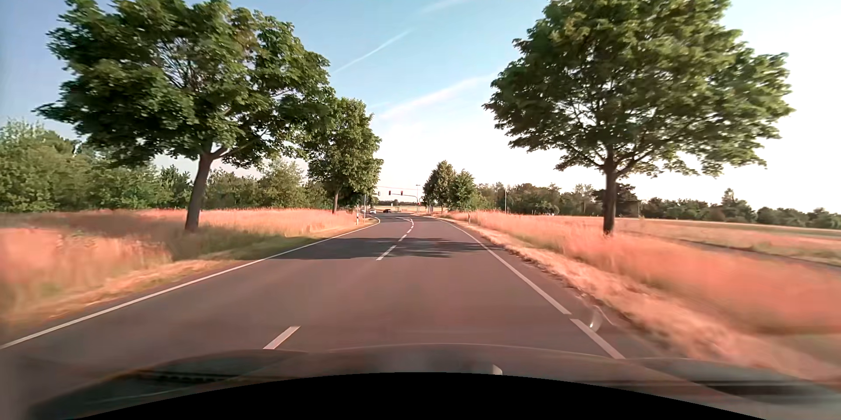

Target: Follow the waypoints while adhering to traffic rules and regulations

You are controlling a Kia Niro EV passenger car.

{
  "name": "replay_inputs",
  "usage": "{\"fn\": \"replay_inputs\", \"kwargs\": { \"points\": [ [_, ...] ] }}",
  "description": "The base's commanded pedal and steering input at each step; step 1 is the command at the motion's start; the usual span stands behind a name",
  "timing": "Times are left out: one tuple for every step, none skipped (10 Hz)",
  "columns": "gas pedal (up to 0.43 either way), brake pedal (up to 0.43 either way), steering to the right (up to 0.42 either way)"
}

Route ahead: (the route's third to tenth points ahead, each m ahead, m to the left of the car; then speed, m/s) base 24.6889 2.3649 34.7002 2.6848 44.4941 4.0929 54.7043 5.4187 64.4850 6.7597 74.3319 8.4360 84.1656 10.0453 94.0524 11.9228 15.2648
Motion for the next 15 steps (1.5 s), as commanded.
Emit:
{"fn": "replay_inputs", "kwargs": {
  "points": [
    [0.000,0.067,-0.011],
    [0.000,0.073,-0.012],
    [0.000,0.073,-0.012],
    [0.000,0.079,-0.011],
    [0.000,0.079,-0.011],
    [0.000,0.085,-0.011],
    [0.000,0.098,-0.011],
    [0.000,0.098,-0.011],
    [0.000,0.098,-0.011],
    [0.000,0.110,-0.011],
    [0.000,0.110,-0.011],
    [0.000,0.116,-0.011],
    [0.000,0.122,-0.011],
    [0.000,0.128,-0.011],
    [0.000,0.140,-0.011]
  ]
}}
